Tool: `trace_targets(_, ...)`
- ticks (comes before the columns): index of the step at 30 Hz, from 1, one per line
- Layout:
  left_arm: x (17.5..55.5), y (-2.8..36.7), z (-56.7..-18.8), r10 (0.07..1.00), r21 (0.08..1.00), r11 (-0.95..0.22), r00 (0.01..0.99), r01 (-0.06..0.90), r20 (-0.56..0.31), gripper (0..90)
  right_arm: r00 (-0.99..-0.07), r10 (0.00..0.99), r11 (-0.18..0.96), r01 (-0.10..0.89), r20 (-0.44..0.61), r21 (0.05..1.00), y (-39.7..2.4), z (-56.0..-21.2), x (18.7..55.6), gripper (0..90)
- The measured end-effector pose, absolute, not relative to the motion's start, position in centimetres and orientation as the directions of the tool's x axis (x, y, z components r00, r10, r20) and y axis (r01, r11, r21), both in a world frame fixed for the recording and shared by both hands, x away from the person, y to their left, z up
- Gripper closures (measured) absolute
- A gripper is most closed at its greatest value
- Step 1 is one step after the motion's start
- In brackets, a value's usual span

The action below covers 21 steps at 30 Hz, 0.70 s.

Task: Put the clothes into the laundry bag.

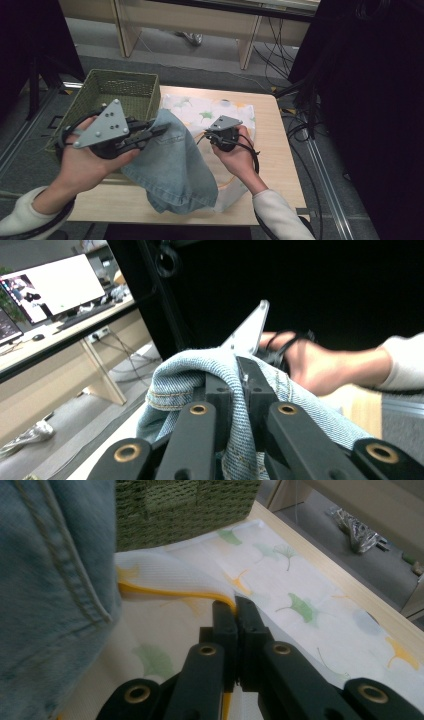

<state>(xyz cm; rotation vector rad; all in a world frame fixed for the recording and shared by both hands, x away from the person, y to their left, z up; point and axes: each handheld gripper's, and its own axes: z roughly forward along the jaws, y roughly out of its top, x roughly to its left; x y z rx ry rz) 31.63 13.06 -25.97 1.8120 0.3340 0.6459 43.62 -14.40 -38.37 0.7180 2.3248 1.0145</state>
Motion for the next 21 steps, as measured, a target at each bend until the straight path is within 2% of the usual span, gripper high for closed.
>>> trace_targets(11,33.7,10.0,-30.0,0.475,0.907,-0.419,0.845,-0.026,0.244,84.6,-0.739,0.637,0.585,0.278,-0.219,0.762,-14.3,-38.6,43.6,90.0)
trace_targets(21,34.6,7.0,-33.4,0.396,0.878,-0.477,0.899,0.028,0.187,84.5,-0.74,0.639,0.583,0.288,-0.21,0.76,-14.3,-38.8,43.6,90.0)
